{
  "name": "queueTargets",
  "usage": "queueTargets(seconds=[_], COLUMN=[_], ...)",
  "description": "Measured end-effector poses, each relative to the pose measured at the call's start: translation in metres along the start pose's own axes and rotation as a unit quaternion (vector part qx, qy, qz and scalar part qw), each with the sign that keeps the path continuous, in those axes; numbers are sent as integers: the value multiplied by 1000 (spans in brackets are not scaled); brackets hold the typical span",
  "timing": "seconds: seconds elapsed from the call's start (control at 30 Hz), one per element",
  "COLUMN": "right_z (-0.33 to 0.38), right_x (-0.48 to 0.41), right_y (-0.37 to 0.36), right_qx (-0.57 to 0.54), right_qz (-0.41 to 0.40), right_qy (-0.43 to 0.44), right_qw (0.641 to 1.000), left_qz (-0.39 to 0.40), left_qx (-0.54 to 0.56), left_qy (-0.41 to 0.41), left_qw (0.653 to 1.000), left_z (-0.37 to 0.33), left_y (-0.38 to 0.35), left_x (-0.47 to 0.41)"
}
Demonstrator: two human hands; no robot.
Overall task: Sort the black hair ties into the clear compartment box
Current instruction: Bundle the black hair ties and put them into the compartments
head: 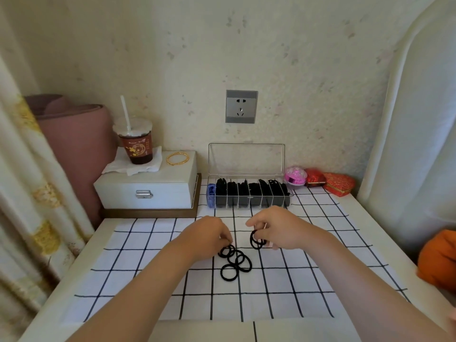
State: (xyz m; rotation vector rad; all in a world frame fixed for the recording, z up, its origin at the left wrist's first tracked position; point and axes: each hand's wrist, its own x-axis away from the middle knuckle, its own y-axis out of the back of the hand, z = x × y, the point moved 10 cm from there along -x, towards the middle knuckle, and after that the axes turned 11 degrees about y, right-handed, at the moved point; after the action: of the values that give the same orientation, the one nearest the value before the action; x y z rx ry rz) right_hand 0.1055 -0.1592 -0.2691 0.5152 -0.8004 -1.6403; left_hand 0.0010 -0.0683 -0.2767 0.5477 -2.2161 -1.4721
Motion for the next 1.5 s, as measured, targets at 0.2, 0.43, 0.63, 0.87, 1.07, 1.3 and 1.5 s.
queueTargets(seconds=[0.2, 0.43, 0.63, 0.87, 1.07, 1.3, 1.5], right_z=[22, 38, 35, 20, 5, 11, 35], right_x=[5, -3, -5, -7, -1, 4, 5], right_y=[-33, -40, -39, -16, -9, -1, -9], right_qx=[-16, 186, 162, 35, -54, -152, -278], right_qz=[87, 55, 48, -21, -13, -34, -14], right_qy=[25, 75, 77, 37, -19, -19, 8], right_qw=[996, 978, 983, 998, 998, 988, 960], left_qz=[17, -16, 16, 156, 127, 89, 74], left_qx=[-28, -43, 74, 125, 19, 97, 353], left_qy=[12, 46, 65, 32, 49, 102, 175], left_qw=[999, 998, 995, 979, 990, 986, 916], left_z=[4, 12, 23, -2, -4, 11, 20], left_y=[-7, 1, 13, -9, -18, -4, 1], left_x=[1, 3, 7, 29, 31, 21, 16])
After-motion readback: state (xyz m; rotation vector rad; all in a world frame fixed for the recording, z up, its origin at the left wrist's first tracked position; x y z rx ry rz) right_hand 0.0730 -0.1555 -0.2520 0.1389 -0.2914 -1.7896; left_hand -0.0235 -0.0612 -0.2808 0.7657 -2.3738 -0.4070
